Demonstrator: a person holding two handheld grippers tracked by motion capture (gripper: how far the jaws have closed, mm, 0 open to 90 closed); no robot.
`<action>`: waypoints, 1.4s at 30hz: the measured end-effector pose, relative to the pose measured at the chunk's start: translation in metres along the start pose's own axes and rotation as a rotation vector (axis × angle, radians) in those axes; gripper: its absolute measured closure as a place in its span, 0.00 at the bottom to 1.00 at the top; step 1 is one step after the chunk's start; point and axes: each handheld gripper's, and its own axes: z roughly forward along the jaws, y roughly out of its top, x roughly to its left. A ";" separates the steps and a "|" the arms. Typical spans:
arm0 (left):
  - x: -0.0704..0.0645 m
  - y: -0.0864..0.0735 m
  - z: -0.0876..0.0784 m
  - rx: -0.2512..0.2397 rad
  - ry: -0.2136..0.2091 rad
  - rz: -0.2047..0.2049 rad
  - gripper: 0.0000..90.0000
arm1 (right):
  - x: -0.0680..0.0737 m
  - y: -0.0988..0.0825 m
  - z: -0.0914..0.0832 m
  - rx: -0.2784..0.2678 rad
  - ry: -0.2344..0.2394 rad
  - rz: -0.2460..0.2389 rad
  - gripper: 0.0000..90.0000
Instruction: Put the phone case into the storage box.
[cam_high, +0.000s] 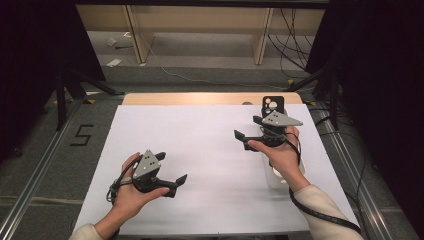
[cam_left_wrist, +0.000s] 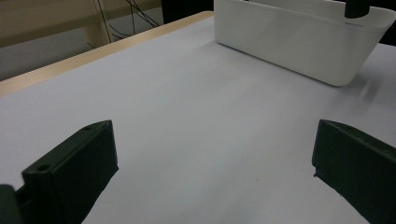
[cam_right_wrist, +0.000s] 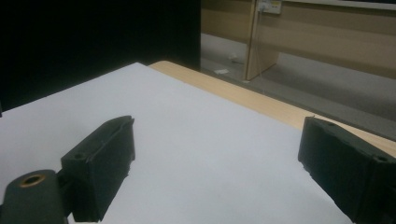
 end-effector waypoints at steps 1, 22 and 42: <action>0.000 0.000 0.000 0.001 0.000 0.000 0.00 | 0.001 -0.001 -0.001 0.001 0.005 -0.001 0.13; 0.001 0.000 -0.001 -0.001 0.003 0.000 0.00 | 0.009 -0.013 -0.027 -0.010 0.062 -0.007 0.14; 0.002 0.001 -0.002 -0.004 0.009 0.004 0.00 | 0.015 -0.026 -0.048 -0.010 0.110 -0.019 0.15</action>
